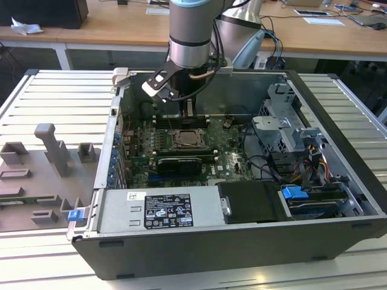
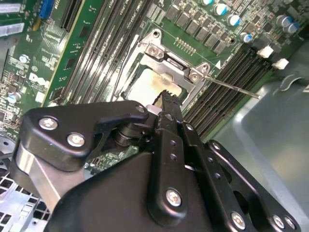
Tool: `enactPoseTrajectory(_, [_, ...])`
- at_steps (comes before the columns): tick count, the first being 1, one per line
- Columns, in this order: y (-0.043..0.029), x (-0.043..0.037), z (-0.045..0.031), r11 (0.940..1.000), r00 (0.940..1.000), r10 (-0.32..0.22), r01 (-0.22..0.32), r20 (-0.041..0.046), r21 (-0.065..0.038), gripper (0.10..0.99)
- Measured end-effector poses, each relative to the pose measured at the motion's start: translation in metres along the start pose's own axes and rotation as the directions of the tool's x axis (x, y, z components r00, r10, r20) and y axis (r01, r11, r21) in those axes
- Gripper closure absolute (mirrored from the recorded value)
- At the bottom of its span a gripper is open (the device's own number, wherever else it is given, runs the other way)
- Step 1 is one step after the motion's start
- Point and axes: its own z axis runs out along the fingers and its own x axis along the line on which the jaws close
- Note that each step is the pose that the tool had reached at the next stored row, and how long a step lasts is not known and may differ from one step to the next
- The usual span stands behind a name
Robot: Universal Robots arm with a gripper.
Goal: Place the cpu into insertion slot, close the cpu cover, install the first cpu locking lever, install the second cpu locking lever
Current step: 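Install the first cpu locking lever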
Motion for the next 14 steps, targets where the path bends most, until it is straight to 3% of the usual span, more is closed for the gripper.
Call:
enactPoseTrajectory(4, [-0.0067,0.0005,-0.0145,1.0000,1.0000,0.000,0.000,-0.0001,0.000,0.980])
enactPoseTrajectory(5, [-0.0118,0.0008,-0.0188,1.0000,1.0000,-0.001,0.001,0.0000,0.000,0.980])
enactPoseTrajectory(6, [-0.0162,0.0010,-0.0193,1.0000,1.0000,-0.006,0.006,-0.0002,0.000,0.980])
enactPoseTrajectory(7, [-0.0168,0.0010,-0.0190,0.9988,0.9988,-0.050,0.050,-0.0005,0.001,0.980])
enactPoseTrajectory(10, [-0.0168,0.0009,-0.0177,0.9867,0.9867,-0.163,0.163,-0.0016,0.002,0.980])
enactPoseTrajectory(14, [-0.0168,0.0009,-0.0172,0.9641,0.9641,-0.265,0.265,-0.0029,0.003,0.980])
